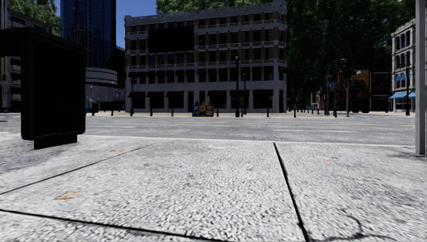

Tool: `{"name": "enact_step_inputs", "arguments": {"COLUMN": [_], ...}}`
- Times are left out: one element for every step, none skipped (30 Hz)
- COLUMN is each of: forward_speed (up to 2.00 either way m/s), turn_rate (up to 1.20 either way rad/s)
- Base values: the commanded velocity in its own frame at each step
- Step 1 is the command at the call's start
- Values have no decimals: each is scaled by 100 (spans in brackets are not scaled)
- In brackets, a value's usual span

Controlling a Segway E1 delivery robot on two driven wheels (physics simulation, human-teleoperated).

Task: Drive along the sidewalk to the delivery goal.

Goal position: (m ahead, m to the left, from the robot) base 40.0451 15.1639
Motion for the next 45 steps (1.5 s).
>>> {"name": "enact_step_inputs", "arguments": {"forward_speed": [112, 139, 139, 150, 154, 155, 155, 155, 155, 155, 155, 155, 155, 155, 155, 155, 155, 155, 155, 155, 155, 155, 155, 155, 155, 155, 155, 155, 156, 156, 156, 156, 157, 157, 157, 158, 160, 162, 162, 162, 163, 163, 163, 163, 163], "turn_rate": [81, 81, 81, 81, 79, 75, 73, 73, 72, 67, 62, 62, 61, 70, 79, 82, 82, 82, 82, 82, 82, 82, 82, 82, 83, 83, 83, 83, 83, 83, 83, 83, 83, 83, 83, 83, 83, 83, 83, 83, 83, 66, 66, 45, 32]}}
